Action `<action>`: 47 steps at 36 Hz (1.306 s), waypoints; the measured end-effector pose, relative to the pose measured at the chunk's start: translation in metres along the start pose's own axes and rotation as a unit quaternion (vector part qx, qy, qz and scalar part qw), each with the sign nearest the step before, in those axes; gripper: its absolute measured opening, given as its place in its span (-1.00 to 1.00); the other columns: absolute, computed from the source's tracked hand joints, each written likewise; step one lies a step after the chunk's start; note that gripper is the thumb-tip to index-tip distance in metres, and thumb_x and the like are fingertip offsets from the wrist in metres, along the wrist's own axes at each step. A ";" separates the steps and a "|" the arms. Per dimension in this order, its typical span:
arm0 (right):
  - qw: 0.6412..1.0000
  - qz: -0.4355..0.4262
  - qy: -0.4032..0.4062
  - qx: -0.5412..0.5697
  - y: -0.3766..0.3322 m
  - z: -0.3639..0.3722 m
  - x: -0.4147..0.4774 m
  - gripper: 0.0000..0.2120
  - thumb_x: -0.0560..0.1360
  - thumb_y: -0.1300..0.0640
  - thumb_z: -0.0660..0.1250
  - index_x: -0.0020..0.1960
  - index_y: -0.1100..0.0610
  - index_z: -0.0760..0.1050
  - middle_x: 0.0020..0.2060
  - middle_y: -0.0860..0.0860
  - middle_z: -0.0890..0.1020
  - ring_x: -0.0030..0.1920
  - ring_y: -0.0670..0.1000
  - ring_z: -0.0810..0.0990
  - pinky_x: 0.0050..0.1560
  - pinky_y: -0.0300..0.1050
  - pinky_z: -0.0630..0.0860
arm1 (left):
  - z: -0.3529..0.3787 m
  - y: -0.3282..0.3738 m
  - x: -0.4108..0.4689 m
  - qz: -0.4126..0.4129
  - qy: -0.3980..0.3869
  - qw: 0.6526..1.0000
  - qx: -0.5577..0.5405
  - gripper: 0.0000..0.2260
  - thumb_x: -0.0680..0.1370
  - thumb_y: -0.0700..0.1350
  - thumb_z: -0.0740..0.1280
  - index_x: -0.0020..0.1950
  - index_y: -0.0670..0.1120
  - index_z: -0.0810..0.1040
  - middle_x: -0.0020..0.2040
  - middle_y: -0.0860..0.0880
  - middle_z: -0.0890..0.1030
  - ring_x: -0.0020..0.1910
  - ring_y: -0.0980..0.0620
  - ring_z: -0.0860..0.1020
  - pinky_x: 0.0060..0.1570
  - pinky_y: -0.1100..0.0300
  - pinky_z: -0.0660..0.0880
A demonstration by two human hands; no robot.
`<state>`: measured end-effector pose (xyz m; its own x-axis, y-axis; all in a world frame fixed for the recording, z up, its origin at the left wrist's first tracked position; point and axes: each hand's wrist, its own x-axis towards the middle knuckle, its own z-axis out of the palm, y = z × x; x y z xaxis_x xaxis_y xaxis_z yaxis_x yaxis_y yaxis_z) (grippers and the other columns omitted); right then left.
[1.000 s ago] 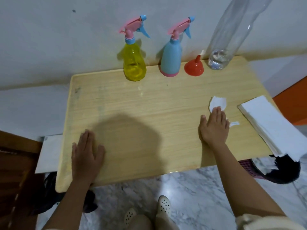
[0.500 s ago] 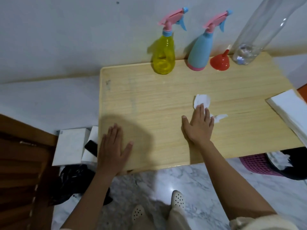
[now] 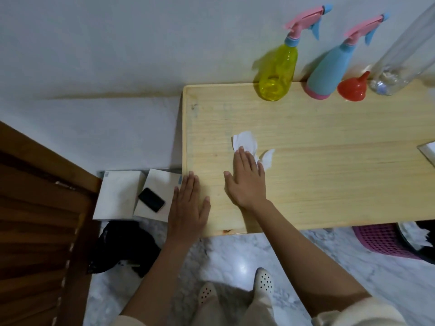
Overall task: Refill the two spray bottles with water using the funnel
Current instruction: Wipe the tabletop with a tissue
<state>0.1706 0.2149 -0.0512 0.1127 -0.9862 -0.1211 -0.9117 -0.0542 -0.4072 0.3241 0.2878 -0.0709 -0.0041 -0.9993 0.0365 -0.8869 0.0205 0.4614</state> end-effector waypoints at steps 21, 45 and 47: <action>0.975 -0.194 -0.067 -0.089 0.031 -0.030 0.010 -0.47 0.63 -0.07 -0.05 0.55 0.04 -0.06 0.55 -0.02 -0.05 0.54 0.02 -0.14 0.48 0.05 -0.23 | 0.011 0.028 -0.014 -0.088 0.063 0.994 0.005 -0.41 0.53 0.01 -0.07 0.46 -0.29 0.23 0.49 -0.22 0.25 0.50 -0.05 0.12 0.46 0.03 -0.07; 0.978 -0.153 -0.045 -0.137 0.217 -0.094 -0.010 -0.25 0.49 -0.33 -0.23 0.54 0.08 -0.16 0.54 -0.04 -0.10 0.52 -0.12 -0.14 0.46 -0.12 -0.27 | 0.063 0.133 0.002 -0.108 0.026 0.991 0.068 -0.33 0.51 0.17 -0.12 0.52 -0.18 0.17 0.54 -0.14 0.12 0.54 -0.07 0.07 0.49 -0.02 -0.11; 0.980 -0.129 -0.050 -0.145 0.246 -0.109 -0.013 -0.27 0.50 -0.34 -0.22 0.54 0.04 -0.19 0.54 -0.07 -0.12 0.51 -0.17 -0.17 0.46 -0.10 -0.27 | 0.067 0.143 0.005 -0.113 0.031 0.990 0.074 -0.32 0.50 0.17 -0.13 0.51 -0.20 0.18 0.54 -0.15 0.13 0.53 -0.08 0.08 0.49 -0.04 -0.10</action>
<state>-0.0982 0.1973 -0.0507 0.3793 -0.9144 -0.1416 -0.9199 -0.3562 -0.1643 0.1663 0.2833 -0.0646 0.2264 -0.9740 0.0027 -0.9199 -0.2129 0.3293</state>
